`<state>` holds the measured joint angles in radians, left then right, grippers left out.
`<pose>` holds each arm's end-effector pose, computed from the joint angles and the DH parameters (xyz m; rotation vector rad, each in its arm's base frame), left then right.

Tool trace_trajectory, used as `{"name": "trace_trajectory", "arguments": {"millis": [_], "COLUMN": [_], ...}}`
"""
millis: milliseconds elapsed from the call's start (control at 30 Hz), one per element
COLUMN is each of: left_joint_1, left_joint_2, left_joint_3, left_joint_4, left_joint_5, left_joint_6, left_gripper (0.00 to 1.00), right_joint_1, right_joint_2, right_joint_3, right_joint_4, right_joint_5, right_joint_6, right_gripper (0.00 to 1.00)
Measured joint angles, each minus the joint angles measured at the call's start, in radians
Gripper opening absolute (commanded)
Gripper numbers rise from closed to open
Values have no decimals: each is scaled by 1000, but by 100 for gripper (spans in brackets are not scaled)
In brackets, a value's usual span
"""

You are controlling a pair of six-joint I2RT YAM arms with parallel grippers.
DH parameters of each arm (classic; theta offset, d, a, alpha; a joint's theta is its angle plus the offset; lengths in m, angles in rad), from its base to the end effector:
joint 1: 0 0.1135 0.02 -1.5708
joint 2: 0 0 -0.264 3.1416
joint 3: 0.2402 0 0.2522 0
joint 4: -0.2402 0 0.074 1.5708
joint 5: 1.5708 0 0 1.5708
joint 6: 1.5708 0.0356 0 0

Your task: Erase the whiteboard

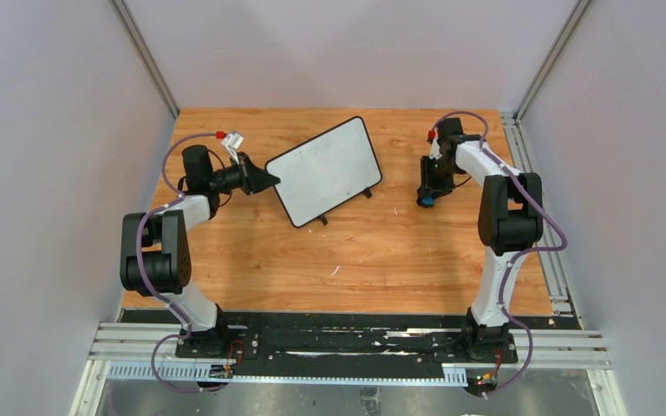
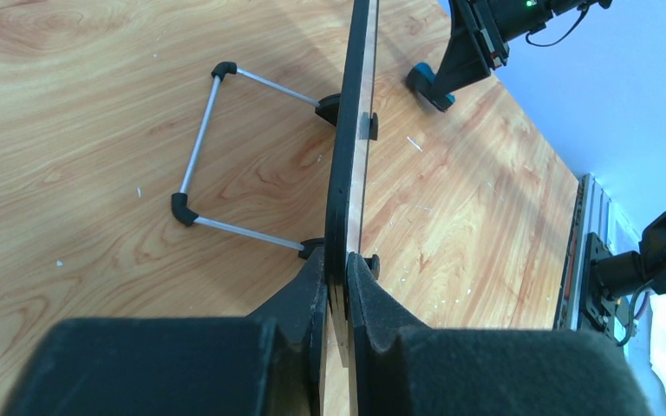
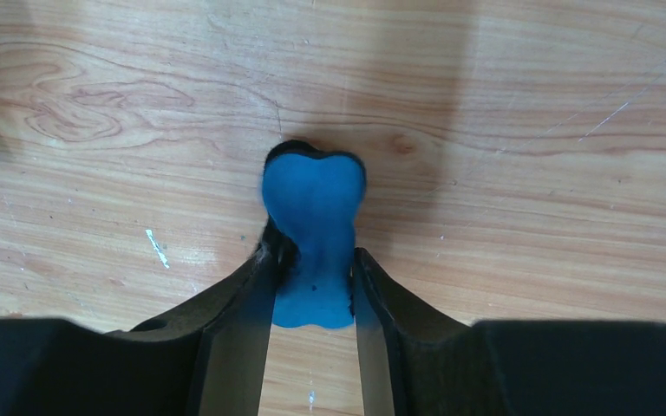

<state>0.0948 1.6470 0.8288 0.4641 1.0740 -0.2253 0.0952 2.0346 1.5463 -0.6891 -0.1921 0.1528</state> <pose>0.3381 0.0007 0.2074 0.4334 1.8259 -1.1086 0.4218 0.0471 0.1871 0.0265 2.7568 0.3315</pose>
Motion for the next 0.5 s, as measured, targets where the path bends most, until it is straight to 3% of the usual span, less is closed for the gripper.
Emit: {"name": "trace_trajectory", "arguments": {"millis": [67,200,300,367,500], "left_joint_1": [0,0,0,0,0], "left_joint_2": [0,0,0,2,14], "left_joint_3": [0,0,0,0,0], "left_joint_4": [0,0,0,-4,-28], "left_joint_5": [0,0,-3,-10,-37], "left_joint_6": [0,0,11,27,46], "left_gripper": [9,15,31,48,52], "right_joint_1": [0,0,0,0,0], "right_joint_2": [0,0,0,0,0], "right_joint_3": [-2,-2,-2,-2,-2], "right_joint_4": [2,3,3,3,4], "right_joint_5": [0,0,0,0,0], "right_joint_6": [0,0,0,0,0], "right_gripper": [39,39,39,39,39]}}
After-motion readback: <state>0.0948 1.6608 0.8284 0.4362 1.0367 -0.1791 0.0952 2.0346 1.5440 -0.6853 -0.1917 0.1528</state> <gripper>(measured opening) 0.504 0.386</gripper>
